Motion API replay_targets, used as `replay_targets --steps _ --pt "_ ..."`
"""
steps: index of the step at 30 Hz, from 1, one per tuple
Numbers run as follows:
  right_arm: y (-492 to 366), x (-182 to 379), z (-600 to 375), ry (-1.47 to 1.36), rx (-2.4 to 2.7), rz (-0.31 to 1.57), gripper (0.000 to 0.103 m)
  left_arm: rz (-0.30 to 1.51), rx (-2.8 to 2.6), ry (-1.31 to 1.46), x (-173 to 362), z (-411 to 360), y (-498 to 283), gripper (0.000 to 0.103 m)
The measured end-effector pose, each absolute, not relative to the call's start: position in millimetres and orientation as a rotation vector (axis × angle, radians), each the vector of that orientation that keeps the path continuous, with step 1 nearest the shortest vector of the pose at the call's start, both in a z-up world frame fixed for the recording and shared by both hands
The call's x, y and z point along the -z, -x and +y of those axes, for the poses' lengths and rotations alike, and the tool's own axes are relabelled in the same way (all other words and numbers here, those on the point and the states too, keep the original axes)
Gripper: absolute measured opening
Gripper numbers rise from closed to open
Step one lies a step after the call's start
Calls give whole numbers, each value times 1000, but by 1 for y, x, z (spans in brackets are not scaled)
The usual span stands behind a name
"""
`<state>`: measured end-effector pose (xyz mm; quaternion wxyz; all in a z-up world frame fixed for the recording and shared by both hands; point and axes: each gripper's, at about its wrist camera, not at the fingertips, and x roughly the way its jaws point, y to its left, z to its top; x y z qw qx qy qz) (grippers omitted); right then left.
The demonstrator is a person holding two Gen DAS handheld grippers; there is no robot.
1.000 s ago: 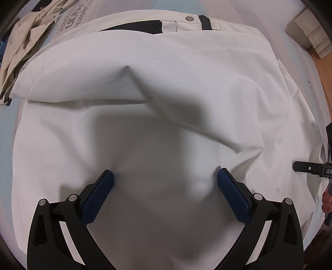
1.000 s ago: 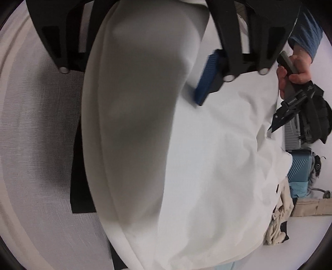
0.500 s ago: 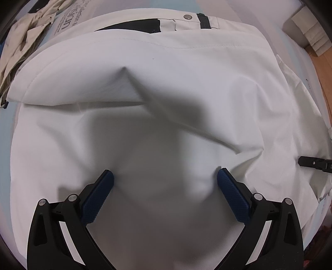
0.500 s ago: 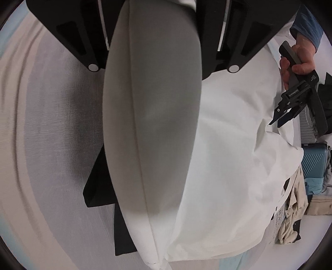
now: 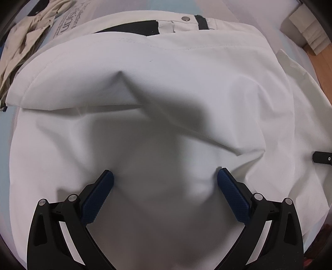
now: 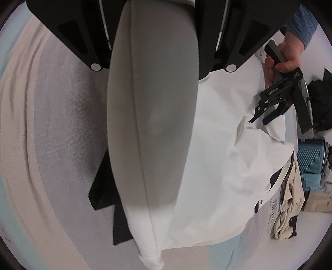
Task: Fold large clothes
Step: 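Grasp the jacket side edge with the right tool and lift it, then fold the held jacket side over onto the black hood with the right tool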
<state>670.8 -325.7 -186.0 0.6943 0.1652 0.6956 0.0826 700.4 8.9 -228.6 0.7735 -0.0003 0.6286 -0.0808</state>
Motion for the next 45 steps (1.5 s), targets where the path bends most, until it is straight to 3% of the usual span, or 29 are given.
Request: replay_targets --steps 9,21,33,45 --pt "-663 170 -334 -397 -217 1514 10 1374 129 -6 234 8 -700 98" --pt "-662 124 -271 -308 -217 1457 10 1357 219 -20 218 16 -687 97" --pt "-667 70 -169 -133 -135 1394 10 1315 302 10 176 95 -668 97" --pt "-651 71 -47 52 -96 1357 11 1296 234 40 135 204 -681 97"
